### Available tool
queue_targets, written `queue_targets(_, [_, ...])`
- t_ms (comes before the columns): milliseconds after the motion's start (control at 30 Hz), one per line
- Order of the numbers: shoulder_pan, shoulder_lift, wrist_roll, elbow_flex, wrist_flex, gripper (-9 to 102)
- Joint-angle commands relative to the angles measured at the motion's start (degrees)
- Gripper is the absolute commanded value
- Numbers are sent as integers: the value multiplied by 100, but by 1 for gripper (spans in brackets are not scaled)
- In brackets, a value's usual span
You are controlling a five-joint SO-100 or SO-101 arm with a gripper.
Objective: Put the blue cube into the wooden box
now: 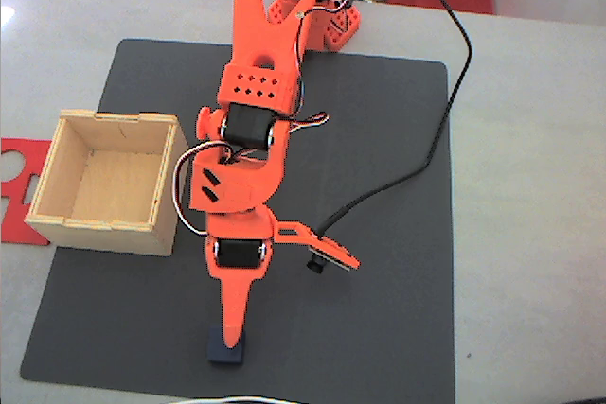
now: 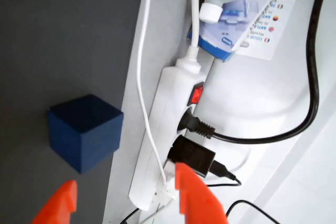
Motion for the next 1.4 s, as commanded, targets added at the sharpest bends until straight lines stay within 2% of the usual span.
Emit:
queue_targets(0, [246, 70, 483, -387, 70, 23])
queue_targets(67, [396, -35, 721, -589, 290, 24])
queue_targets(133, [501, -448, 1081, -1433, 1081, 24])
queue_targets(200, [598, -1318, 1441, -3103, 2329, 24])
queue_targets(300, [642, -3278, 1529, -6838, 4219, 24])
queue_targets(333, [624, -3867, 1494, -7928, 4597, 24])
queue_targets(567, [123, -3929, 1441, -8174, 4737, 24])
queue_targets(733, [53, -3463, 1626, -7444, 3946, 25])
queue_targets(1000, [114, -3744, 1890, -7444, 3604, 25])
queue_targets(1100, [132, -3788, 1934, -7444, 3788, 26])
queue_targets(1367, [272, -3744, 2268, -7444, 4896, 26])
